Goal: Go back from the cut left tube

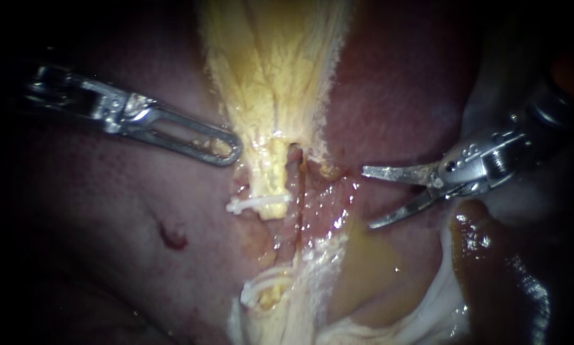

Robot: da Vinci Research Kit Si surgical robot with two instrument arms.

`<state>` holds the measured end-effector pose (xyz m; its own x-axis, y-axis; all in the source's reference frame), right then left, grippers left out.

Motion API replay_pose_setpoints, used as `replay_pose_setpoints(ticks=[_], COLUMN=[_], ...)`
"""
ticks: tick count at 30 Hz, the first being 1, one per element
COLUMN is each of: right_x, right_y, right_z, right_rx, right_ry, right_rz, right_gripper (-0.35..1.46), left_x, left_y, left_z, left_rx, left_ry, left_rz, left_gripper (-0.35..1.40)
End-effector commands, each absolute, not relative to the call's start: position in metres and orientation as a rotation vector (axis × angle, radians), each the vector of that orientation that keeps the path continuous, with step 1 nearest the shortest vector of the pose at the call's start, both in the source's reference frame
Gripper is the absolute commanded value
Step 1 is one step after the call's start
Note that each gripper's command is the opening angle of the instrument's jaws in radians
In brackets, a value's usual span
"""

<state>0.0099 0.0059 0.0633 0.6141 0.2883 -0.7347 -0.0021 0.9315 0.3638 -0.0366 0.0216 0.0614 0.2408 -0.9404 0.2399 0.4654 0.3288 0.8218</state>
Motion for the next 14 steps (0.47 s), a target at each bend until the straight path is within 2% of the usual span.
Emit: replay_pose_setpoints(ticks=[1,14], right_x=[0.0099,0.0103], right_y=[0.0059,0.0060], right_z=[0.0633,0.0635], right_rx=[0.345,0.362], right_ry=[0.898,0.905], right_rz=[0.172,0.166], right_gripper=[1.45,1.45], left_x=[-0.0368,-0.0369], left_y=[0.0215,0.0214], left_z=[0.0615,0.0617], left_rx=[0.696,0.698], left_ry=[-0.830,-0.827], left_rz=[-1.073,-1.069], left_gripper=[-0.35,-0.35])
